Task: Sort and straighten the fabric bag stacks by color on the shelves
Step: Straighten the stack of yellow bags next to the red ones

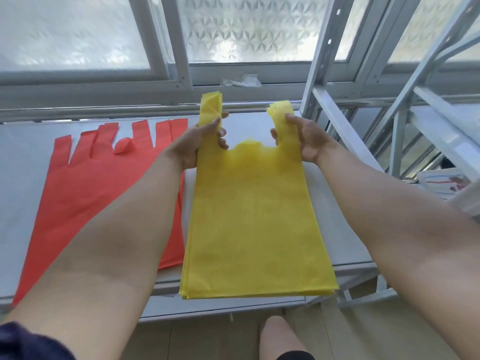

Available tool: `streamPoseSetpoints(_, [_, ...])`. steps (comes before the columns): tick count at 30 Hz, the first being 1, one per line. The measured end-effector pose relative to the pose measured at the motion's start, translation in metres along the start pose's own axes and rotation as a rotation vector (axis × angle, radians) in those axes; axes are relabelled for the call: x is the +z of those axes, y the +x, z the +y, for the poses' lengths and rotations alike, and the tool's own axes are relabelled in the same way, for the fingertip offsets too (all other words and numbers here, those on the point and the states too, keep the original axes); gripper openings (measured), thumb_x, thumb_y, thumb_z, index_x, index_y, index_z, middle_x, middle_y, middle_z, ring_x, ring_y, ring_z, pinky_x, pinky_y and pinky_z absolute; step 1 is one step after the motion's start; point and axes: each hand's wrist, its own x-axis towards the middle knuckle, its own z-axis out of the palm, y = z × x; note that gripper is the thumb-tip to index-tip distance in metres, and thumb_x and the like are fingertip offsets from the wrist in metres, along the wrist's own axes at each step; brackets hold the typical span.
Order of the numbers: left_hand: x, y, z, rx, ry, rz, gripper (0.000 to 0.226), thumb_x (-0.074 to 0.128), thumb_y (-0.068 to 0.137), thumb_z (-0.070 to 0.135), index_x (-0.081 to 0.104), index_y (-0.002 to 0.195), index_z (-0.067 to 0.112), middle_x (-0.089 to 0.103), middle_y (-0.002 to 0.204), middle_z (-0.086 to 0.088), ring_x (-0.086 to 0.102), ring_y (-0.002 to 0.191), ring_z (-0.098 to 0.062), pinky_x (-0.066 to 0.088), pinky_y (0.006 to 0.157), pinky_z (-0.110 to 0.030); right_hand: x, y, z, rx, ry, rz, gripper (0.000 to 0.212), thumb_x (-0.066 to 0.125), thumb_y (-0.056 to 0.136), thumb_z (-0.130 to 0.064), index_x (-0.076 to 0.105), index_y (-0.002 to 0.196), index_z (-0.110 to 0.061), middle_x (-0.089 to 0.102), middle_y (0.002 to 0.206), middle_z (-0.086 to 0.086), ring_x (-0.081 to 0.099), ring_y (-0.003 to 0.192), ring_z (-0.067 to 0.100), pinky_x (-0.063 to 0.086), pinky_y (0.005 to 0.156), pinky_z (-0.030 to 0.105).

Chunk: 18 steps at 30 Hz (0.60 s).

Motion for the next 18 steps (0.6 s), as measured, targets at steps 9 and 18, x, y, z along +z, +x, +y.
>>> streamPoseSetpoints(9, [-0.006, 0.002, 0.007, -0.049, 0.035, 0.034, 0.036, 0.06, 0.105, 0.027, 0.059, 0.132, 0.004, 0.056, 0.08, 0.005, 0.061, 0.068, -0.011, 0.057, 0.084, -0.03, 0.002, 0.012, 0.005, 0.075, 0.11, -0.092, 0.042, 0.053, 0.106, -0.019, 0.052, 0.146, -0.006, 0.059, 0.09, 0.004, 0.065, 0.09, 0.019, 0.053, 0.088, 0.034])
streamPoseSetpoints(18, [0.005, 0.011, 0.003, 0.046, 0.229, 0.341, 0.04, 0.081, 0.091, 0.025, 0.07, 0.121, 0.001, 0.078, 0.114, -0.012, 0.077, 0.1, -0.026, 0.062, 0.08, -0.035, 0.011, 0.021, 0.002, 0.048, -0.061, 0.044, 0.036, 0.048, 0.11, -0.027, 0.06, 0.138, -0.008, 0.064, 0.088, 0.003, 0.069, 0.076, 0.017, 0.058, 0.072, 0.029])
